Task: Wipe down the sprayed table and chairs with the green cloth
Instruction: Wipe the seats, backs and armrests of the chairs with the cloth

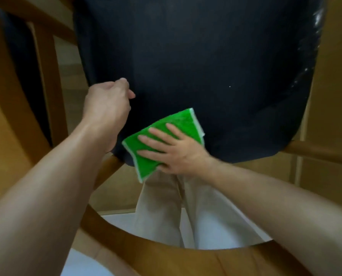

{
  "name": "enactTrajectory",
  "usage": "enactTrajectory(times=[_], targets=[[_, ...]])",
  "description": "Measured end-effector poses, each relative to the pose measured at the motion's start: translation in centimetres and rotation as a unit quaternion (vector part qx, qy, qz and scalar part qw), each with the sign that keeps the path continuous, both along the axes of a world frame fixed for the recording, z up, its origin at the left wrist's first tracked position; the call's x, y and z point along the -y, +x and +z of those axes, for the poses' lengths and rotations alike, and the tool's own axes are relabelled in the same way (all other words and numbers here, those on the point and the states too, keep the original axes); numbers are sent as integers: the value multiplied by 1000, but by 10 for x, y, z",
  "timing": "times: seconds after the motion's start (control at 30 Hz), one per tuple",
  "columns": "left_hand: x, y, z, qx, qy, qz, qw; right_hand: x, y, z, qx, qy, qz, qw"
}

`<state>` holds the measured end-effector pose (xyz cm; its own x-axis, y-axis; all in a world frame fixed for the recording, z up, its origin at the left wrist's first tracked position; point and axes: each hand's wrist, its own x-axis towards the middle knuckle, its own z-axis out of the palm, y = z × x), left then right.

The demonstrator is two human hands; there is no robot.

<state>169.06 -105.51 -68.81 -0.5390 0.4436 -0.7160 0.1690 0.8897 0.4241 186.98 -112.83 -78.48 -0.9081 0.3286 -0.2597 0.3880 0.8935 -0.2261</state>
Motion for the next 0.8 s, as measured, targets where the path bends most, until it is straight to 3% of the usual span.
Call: enactTrajectory(times=[0.07, 0.13, 0.27, 0.4, 0.47, 0.57, 0.63, 0.73, 0.8], targets=[[-2, 6, 1, 13, 0, -12, 1000, -37, 44, 1, -1, -13, -69, 997], [-3, 13, 1, 24, -7, -26, 999, -86, 91, 1, 25, -8, -203, 979], [-6, 28, -3, 34, -11, -49, 998, -165, 144, 4, 100, 10, -468, 878], [-4, 40, -8, 42, -18, -70, 996, -136, 84, 0, 88, 44, -629, 772], [-1, 43, -11, 36, -20, -83, 996, -92, 46, 3, 106, 35, -588, 801], [0, 40, -14, 22, -14, -86, 996, -13, 15, 10, 86, 8, -400, 912], [0, 38, -12, 15, -18, -94, 995, 5, 32, 12, 51, -8, -249, 967], [-2, 33, -12, 0, -31, -131, 991, -44, 88, 4, 21, 0, -76, 997], [-6, 33, -12, -8, -48, -160, 986, -95, 117, -4, 17, 25, -143, 989]])
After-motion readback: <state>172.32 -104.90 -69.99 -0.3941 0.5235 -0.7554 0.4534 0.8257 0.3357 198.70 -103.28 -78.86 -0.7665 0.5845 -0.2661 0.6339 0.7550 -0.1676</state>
